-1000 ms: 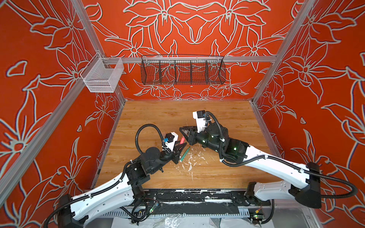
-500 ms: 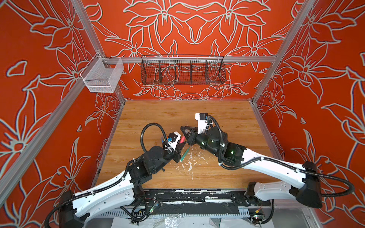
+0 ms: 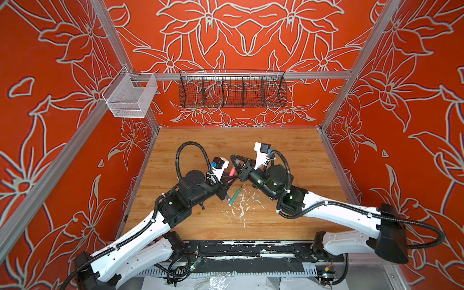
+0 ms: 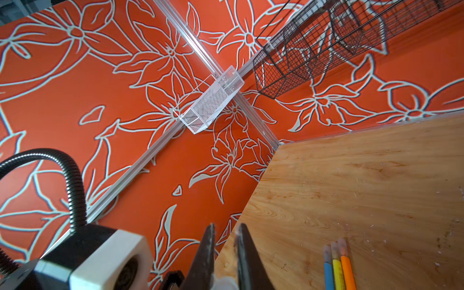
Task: Insert the pens into the pen caps
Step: 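Withdraw the right gripper while the left gripper carries the capped pink marker down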
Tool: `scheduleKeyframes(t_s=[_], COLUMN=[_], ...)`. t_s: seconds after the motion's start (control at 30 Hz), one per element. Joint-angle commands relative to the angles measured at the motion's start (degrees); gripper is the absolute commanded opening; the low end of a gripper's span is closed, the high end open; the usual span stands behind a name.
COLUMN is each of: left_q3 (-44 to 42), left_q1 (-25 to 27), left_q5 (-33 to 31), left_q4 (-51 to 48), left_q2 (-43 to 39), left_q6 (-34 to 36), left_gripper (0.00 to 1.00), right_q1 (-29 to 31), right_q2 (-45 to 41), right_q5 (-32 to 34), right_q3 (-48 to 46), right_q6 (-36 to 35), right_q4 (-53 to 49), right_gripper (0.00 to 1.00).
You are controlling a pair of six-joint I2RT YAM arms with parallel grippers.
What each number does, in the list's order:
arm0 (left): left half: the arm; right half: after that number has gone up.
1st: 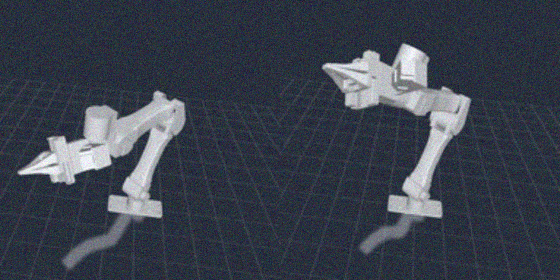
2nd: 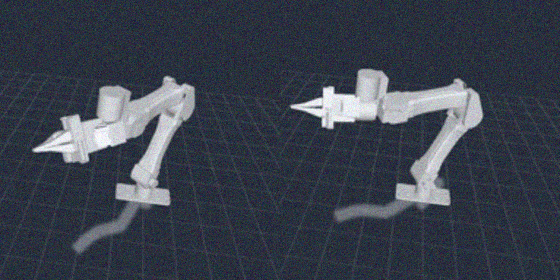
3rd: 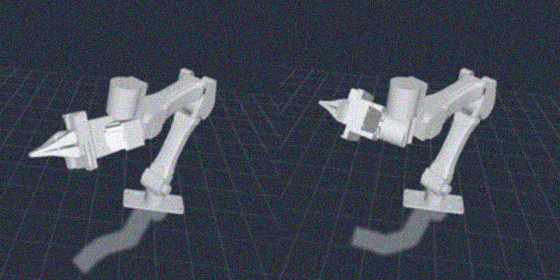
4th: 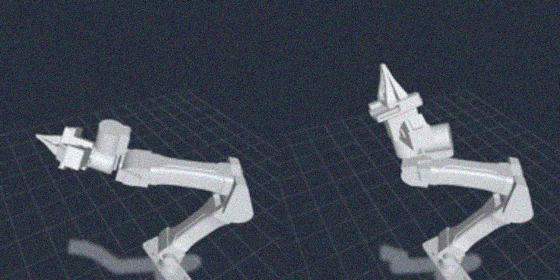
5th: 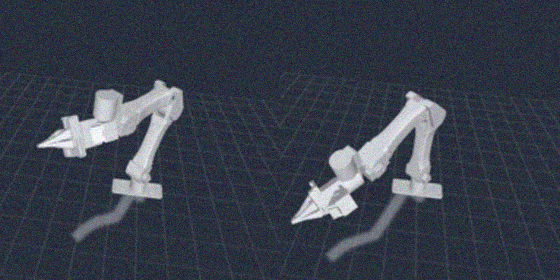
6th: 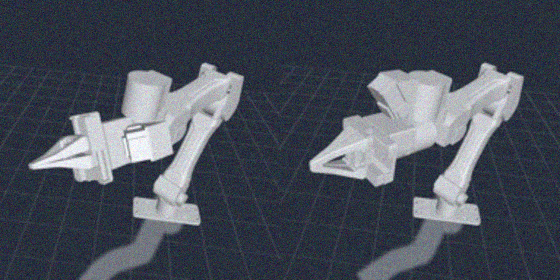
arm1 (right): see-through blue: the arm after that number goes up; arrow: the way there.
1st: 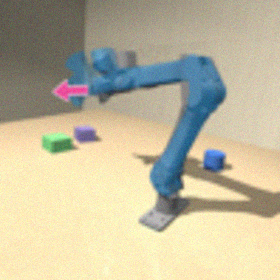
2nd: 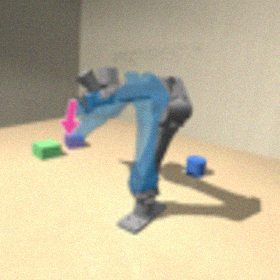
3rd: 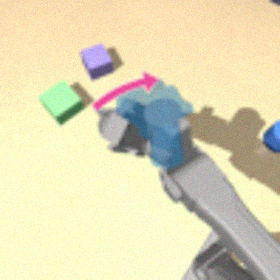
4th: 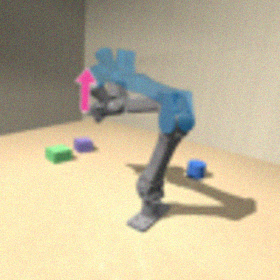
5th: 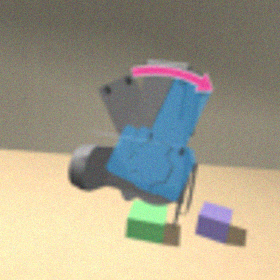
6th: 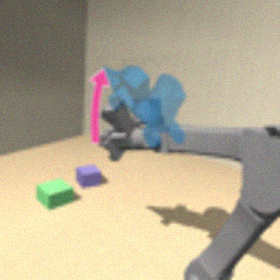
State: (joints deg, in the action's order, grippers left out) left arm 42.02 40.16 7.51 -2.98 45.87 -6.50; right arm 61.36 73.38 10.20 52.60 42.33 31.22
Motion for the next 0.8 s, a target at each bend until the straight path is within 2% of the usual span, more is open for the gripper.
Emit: scheduleKeyframes(t_s=[0.0,0.2,0.4,0.47,0.6,0.77], left_q3=[2.12,2.23,3.86,5.18,4.30,4.04], left_q1=[-3.14,-3.25,-3.13,-3.16,-3.16,-3.16], left_q5=[-9.15,-11.55,-24.08,-25.49,-24.94,-25.54], left_q4=[20.31,20.65,21.95,21.46,23.80,19.40], left_q2=[-3.21,-3.68,-2.12,-0.93,-1.17,-1.83], left_q6=[-4.68,-3.16,2.02,3.35,3.57,0.22], left_gripper=[0.00,0.00,0.00,0.00,0.00,0.00], right_q1=[6.82,7.29,14.95,15.95,16.11,14.76], right_q2=[2.52,2.33,2.87,4.82,7.29,5.12], right_q5=[-19.26,-23.31,-5.48,-4.79,-7.45,-5.22], right_q3=[-4.51,-6.04,-2.66,-1.98,-4.19,-2.50], right_q6=[0.60,-1.21,-0.70,0.93,4.70,2.10], right_q4=[-11.21,-9.58,-21.42,-20.40,-12.20,-16.68], right_gripper=[0.00,0.00,0.00,0.00,0.00,0.00])
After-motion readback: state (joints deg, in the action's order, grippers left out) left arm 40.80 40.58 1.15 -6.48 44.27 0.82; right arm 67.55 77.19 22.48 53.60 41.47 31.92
